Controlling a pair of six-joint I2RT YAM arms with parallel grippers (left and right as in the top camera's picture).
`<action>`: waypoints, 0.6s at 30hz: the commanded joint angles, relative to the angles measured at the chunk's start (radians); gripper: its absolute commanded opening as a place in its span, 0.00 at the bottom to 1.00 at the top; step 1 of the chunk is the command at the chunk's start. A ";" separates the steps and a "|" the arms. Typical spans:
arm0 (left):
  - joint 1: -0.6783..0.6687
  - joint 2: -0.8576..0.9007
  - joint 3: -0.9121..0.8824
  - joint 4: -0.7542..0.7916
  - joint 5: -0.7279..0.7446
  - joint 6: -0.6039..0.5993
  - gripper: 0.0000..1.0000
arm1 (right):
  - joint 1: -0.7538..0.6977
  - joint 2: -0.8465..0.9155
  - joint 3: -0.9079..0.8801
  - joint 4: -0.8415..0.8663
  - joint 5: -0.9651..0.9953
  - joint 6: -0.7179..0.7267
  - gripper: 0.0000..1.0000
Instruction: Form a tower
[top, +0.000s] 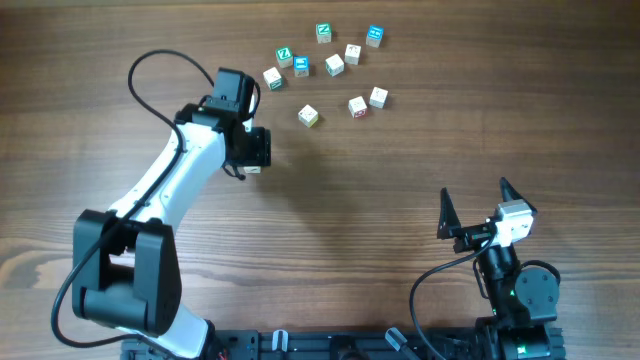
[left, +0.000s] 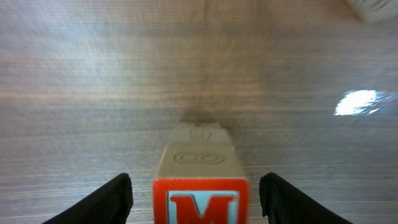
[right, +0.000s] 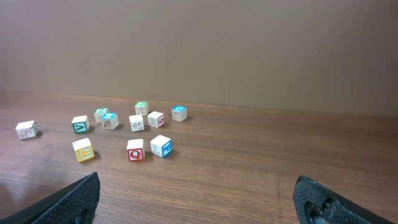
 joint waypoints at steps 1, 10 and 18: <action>0.002 0.013 -0.047 0.023 0.012 -0.037 0.66 | -0.003 -0.003 -0.001 0.006 -0.016 -0.014 1.00; 0.002 0.013 -0.047 0.039 0.012 -0.055 0.53 | -0.003 -0.003 -0.001 0.006 -0.016 -0.014 1.00; 0.002 0.013 -0.047 0.050 0.012 -0.055 0.45 | -0.003 -0.003 -0.001 0.005 -0.016 -0.014 1.00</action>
